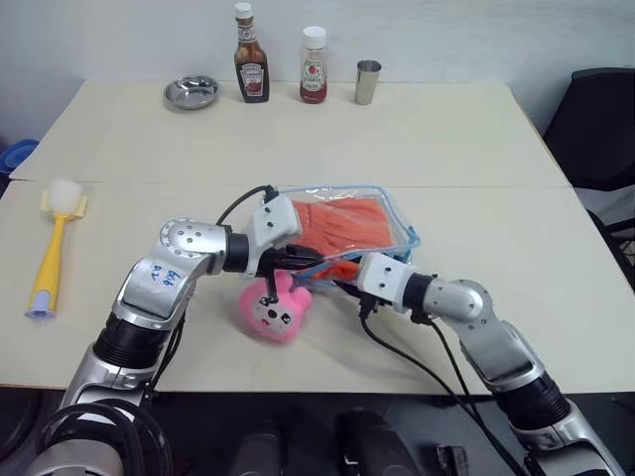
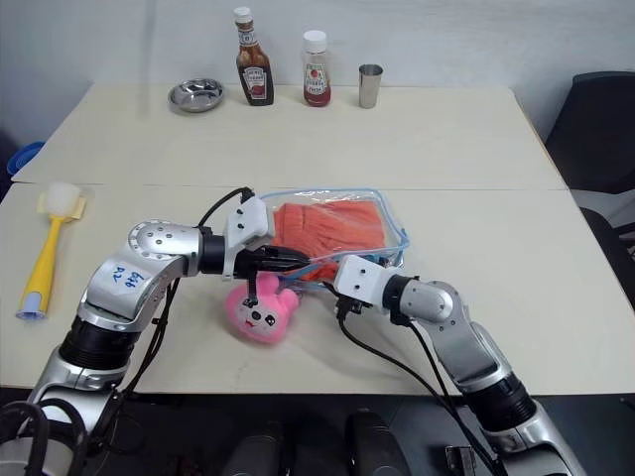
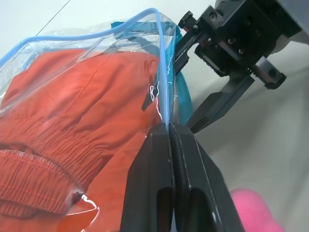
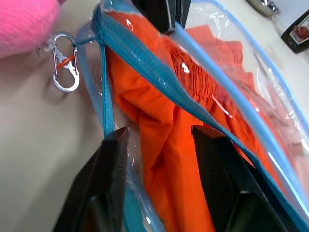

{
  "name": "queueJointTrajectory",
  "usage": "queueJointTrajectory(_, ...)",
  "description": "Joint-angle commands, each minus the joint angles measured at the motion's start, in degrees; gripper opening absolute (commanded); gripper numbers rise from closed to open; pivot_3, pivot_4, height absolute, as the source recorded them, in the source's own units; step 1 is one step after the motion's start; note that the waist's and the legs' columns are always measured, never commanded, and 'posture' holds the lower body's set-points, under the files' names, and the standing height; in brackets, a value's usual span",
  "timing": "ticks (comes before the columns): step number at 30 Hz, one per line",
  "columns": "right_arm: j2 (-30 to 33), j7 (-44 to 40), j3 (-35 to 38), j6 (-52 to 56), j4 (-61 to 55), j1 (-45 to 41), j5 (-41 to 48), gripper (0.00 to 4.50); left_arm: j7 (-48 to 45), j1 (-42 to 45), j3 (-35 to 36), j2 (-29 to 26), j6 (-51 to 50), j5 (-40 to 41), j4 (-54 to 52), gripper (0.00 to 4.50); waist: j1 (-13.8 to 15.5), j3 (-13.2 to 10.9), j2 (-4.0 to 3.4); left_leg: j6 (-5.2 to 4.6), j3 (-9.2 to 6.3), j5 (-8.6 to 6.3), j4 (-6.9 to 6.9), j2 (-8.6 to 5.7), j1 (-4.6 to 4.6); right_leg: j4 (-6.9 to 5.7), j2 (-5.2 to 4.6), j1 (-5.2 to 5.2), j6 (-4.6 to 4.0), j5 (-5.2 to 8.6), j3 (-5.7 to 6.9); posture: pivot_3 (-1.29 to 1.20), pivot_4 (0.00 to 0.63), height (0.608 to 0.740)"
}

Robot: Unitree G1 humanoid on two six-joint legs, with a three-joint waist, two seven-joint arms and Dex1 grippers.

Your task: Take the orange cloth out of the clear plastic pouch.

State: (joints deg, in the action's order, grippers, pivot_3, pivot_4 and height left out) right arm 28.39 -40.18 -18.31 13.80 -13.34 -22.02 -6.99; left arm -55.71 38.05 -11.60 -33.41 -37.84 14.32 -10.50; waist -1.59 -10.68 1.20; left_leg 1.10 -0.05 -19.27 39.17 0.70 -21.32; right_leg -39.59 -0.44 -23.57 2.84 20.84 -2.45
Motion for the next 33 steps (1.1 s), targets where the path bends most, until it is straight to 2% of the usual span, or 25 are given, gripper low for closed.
queueJointTrajectory(1,-1.08,1.78,-0.60,-0.78,0.98,-1.30,-2.14,2.03,0.24,0.95,0.68,0.50,0.61,1.17,-1.97,0.00,0.01,0.00,0.00,0.00,0.00,0.00,0.00,0.00,0.00,0.00,0.00,0.00,0.00,0.00,0.00,0.00,0.150,0.740)
queueJointTrajectory(13,-1.96,4.04,-4.39,-2.42,7.22,-3.72,-9.85,2.03,0.96,1.63,1.07,1.74,0.60,1.45,-1.62,0.00,-0.08,0.00,0.00,0.00,0.01,0.00,0.00,0.00,0.00,0.00,0.00,-0.01,0.00,0.00,0.00,0.00,0.150,0.740)
queueJointTrajectory(18,-1.97,5.41,-7.89,-1.15,14.17,-7.09,-16.69,2.03,1.20,1.84,1.18,2.22,0.33,1.61,-1.63,0.00,-0.10,0.02,0.02,0.02,0.02,0.01,0.00,-0.01,0.04,-0.02,0.00,0.02,0.00,0.00,-0.01,0.00,0.150,0.740)
queueJointTrajectory(21,-1.85,4.91,-8.33,-1.28,16.29,-7.55,-17.28,1.52,1.48,1.82,1.20,2.38,0.09,1.67,-1.83,0.00,-0.08,0.05,0.06,0.03,0.01,0.02,0.00,-0.01,0.06,-0.03,0.00,0.03,0.00,0.00,-0.01,0.00,0.150,0.740)
queueJointTrajectory(25,-0.81,3.97,-7.67,-2.65,15.30,-6.56,-16.37,0.07,2.25,1.55,1.37,2.44,-0.31,1.70,-2.10,0.00,0.06,0.08,0.11,0.03,0.00,0.02,0.03,-0.04,0.06,-0.02,-0.06,0.07,0.00,0.00,-0.01,0.00,0.150,0.740)
queueJointTrajectory(29,1.89,2.05,-7.17,-5.60,12.68,-5.12,-15.95,0.02,3.80,1.27,1.90,2.66,-0.90,1.93,-1.94,0.00,0.17,0.08,0.11,0.03,-0.03,0.01,0.02,-0.05,0.04,-0.01,-0.06,0.07,0.00,0.00,0.02,0.00,0.150,0.740)
queueJointTrajectory(33,6.49,-1.58,-6.87,-13.10,7.27,-2.75,-14.19,0.02,5.66,1.99,2.19,3.22,0.22,0.88,1.23,0.00,0.25,0.08,0.12,0.02,-0.04,0.01,0.02,-0.08,0.04,0.03,-0.08,0.09,0.00,0.00,0.03,0.00,0.150,0.740)
